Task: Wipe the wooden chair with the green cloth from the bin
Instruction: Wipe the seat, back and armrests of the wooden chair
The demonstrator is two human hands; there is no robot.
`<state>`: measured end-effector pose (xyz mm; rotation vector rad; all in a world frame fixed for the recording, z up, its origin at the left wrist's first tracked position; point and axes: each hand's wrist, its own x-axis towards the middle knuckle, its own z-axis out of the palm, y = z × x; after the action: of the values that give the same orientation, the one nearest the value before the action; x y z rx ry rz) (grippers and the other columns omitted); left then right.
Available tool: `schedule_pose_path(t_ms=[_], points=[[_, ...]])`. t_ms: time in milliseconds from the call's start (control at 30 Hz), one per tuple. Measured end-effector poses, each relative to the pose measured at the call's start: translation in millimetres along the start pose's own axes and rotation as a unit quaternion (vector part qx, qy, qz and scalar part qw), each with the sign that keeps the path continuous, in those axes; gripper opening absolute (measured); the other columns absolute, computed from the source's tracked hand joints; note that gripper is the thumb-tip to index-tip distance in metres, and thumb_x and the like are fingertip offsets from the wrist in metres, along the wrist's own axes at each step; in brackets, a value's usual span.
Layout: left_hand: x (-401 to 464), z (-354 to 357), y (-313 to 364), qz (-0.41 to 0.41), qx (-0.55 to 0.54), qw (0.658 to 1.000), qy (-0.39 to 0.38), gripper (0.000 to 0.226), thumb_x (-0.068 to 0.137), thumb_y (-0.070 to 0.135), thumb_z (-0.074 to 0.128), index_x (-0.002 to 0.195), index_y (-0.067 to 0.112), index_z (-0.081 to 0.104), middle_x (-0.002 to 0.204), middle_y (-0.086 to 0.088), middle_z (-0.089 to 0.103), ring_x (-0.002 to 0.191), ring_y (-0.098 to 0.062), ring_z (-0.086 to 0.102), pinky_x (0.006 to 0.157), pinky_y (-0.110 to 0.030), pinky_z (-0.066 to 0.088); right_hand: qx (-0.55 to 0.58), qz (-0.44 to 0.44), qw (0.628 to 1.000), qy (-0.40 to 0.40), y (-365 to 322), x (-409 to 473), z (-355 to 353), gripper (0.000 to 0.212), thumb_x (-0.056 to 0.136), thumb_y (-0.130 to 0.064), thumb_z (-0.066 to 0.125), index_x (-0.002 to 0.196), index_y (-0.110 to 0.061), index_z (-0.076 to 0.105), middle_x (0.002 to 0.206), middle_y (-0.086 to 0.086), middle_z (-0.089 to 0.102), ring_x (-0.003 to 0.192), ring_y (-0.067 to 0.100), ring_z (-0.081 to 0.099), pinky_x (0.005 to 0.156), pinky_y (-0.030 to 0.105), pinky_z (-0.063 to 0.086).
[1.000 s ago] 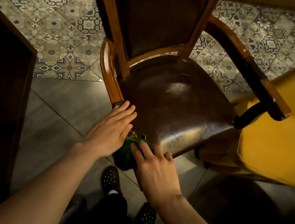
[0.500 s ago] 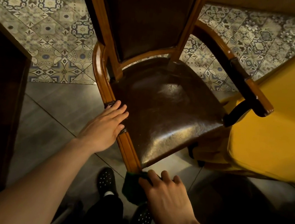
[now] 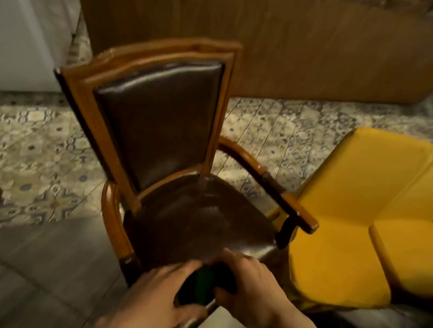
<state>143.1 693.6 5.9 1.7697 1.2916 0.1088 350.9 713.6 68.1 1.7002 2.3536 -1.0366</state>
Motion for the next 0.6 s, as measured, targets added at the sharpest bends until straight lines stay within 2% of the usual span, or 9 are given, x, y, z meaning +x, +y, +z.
schedule_pose_path(t_ms=[100,167,333,467,600], points=[[12.5,-44.3,29.2,0.047,0.032,0.996,0.075,0.057,0.084,0.055,0.063,0.133,0.051,0.035,0.132,0.030,0.051,0.122,-0.001,0.050,0.098,-0.027,0.044,0.000,-0.014,0.999,0.051,-15.6,4.4,-44.5,0.044,0.081,-0.035,0.071,0.121,-0.040,0.053,0.113,-0.017,0.057,0.100,0.006,0.058,0.087,0.034,0.053],[21.4,-74.0,49.9,0.076,0.070,0.986,0.129,0.047,0.086,0.045,0.066,0.126,0.049,0.041,0.124,0.027,0.055,0.115,-0.001,0.054,0.095,-0.030,0.048,-0.016,-0.016,0.995,0.097,-22.0,5.1,-70.1,0.046,0.082,-0.038,0.074,0.123,-0.043,0.052,0.116,-0.019,0.056,0.102,0.003,0.057,0.089,0.031,0.052],[47.7,-120.8,100.0,0.141,0.151,0.953,0.223,0.044,0.086,0.035,0.068,0.123,0.045,0.047,0.118,0.022,0.058,0.111,-0.005,0.056,0.091,-0.033,0.050,-0.085,-0.021,0.978,0.191,-21.9,1.5,-116.5,0.053,0.086,-0.038,0.070,0.133,-0.044,0.046,0.125,-0.016,0.054,0.110,0.010,0.056,0.086,0.027,0.049],[78.3,-124.0,126.9,0.153,0.175,0.943,0.238,0.046,0.087,0.032,0.066,0.128,0.041,0.047,0.125,0.017,0.059,0.117,-0.010,0.054,0.098,-0.035,0.046,-0.109,-0.009,0.971,0.214,0.5,7.8,-138.6,0.052,0.087,-0.045,0.063,0.135,-0.046,0.043,0.125,-0.014,0.053,0.110,0.015,0.056,0.081,0.034,0.052],[121.5,-111.2,138.7,0.143,0.187,0.942,0.238,0.044,0.086,0.030,0.068,0.123,0.040,0.047,0.120,0.016,0.060,0.113,-0.011,0.056,0.097,-0.034,0.043,-0.128,0.006,0.968,0.216,40.3,26.2,-145.4,0.049,0.087,-0.043,0.059,0.133,-0.047,0.043,0.119,-0.012,0.054,0.108,0.018,0.057,0.078,0.035,0.052]])
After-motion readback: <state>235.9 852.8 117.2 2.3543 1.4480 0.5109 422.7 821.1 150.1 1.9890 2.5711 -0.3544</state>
